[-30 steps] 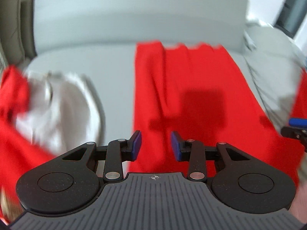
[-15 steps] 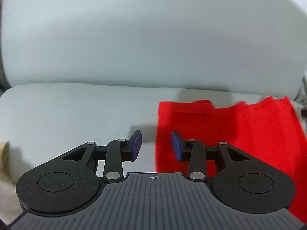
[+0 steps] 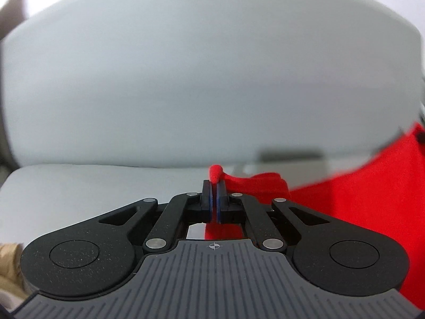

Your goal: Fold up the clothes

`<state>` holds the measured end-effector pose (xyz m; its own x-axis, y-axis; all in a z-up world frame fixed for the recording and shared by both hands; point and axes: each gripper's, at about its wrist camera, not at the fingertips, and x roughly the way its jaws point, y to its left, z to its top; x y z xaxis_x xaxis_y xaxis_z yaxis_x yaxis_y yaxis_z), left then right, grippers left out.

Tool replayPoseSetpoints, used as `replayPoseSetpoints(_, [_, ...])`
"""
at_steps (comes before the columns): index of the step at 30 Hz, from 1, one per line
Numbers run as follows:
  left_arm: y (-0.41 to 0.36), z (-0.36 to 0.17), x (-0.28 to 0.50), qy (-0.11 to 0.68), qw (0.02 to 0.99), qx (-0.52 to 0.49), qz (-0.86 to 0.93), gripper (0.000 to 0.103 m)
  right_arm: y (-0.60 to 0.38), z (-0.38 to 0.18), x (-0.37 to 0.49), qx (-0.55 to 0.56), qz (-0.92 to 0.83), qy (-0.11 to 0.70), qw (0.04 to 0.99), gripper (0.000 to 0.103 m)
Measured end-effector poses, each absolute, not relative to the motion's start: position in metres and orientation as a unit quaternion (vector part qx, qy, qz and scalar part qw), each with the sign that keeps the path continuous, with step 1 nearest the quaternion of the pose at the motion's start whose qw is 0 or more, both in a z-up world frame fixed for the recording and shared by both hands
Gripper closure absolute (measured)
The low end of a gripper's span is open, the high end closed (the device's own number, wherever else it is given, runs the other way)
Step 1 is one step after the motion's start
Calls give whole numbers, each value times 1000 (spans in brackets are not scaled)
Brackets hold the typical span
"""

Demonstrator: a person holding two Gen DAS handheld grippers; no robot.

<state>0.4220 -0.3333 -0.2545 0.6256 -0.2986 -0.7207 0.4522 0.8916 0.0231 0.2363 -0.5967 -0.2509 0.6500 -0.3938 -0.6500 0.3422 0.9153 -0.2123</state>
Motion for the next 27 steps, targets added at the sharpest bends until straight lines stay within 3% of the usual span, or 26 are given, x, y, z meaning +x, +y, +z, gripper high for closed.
replayPoseSetpoints(5, [-352,-279,424,380,891,179,-173,99,-606,-275,240,-1,-230,405,885,96])
replayPoseSetpoints(6, [-357,-279,421,375,891,194,-166,95,-605,-272,242,3,-234,407,883,93])
replayPoseSetpoints(8, [-358,-272,418,372,893,207,-145,82,-607,-259,242,18,-230,413,881,78])
replayPoseSetpoints(9, [-353,-266,414,372,895,201,-139,78,-608,-251,237,31,-228,407,884,58])
replayPoseSetpoints(12, [-333,-246,400,375,899,183,-129,63,-605,-218,211,69,-221,373,898,47])
replayPoseSetpoints(14, [-318,-234,386,386,897,171,-133,58,-598,-200,183,92,-208,371,900,44])
replayPoseSetpoints(16, [-299,-221,362,414,886,147,-152,57,-584,-187,156,111,-193,378,899,30])
replayPoseSetpoints(17, [-287,-214,343,434,875,133,-168,57,-578,-183,142,118,-185,382,897,29])
replayPoseSetpoints(20, [-270,-208,285,478,844,127,-206,57,-546,-179,104,99,-168,403,894,32])
replayPoseSetpoints(23, [-256,-209,218,500,819,119,-254,57,-519,-193,62,45,-174,420,890,51])
replayPoseSetpoints(24, [-257,-216,206,502,816,121,-260,57,-518,-200,52,53,-174,428,885,67])
replayPoseSetpoints(25, [-254,-218,181,501,813,128,-269,57,-519,-208,42,69,-175,436,880,72])
replayPoseSetpoints(27, [-256,-225,150,501,808,140,-275,59,-529,-224,30,105,-178,441,873,72])
